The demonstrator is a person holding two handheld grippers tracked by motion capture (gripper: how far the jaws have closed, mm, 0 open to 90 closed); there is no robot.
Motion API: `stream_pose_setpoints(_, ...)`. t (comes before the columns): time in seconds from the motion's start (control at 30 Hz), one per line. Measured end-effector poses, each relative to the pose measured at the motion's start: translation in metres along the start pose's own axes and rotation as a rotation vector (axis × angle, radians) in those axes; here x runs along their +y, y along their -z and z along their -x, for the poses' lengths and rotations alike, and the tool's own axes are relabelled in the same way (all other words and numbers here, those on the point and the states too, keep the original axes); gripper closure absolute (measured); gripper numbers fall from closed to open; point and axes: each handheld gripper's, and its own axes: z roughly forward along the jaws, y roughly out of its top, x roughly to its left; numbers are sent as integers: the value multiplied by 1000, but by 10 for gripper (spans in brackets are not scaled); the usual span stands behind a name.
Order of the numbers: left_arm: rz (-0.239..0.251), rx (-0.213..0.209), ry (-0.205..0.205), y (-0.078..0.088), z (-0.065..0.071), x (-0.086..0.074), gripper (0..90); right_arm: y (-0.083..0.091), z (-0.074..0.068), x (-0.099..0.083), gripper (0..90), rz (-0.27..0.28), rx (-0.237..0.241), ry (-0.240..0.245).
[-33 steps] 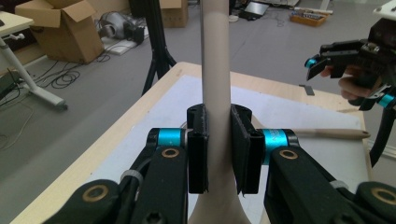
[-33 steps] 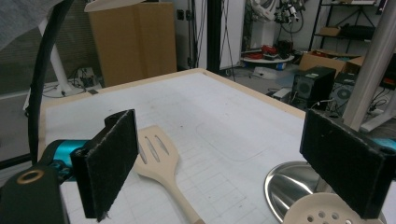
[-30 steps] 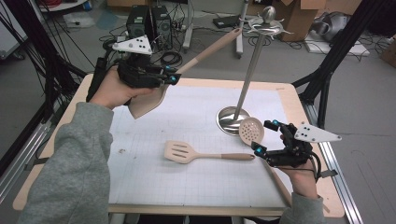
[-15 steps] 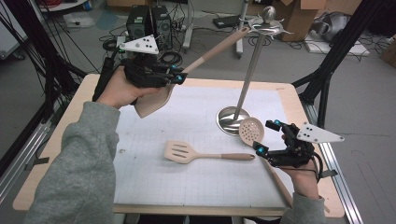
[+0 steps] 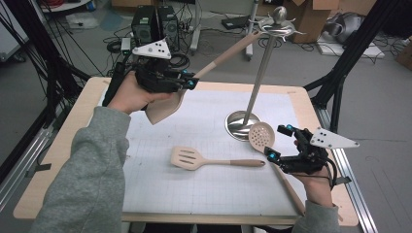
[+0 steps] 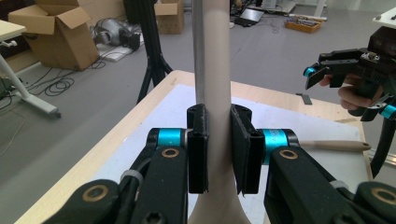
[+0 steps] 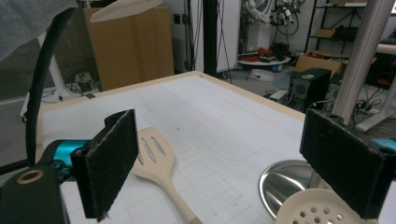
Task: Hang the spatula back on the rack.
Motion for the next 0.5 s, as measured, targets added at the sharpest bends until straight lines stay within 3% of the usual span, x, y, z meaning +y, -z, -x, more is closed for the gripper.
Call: stream_pose_setpoints(0.5,-35,16,21,-23,0,-7,777,0,0,-1,107,-3,1,-5)
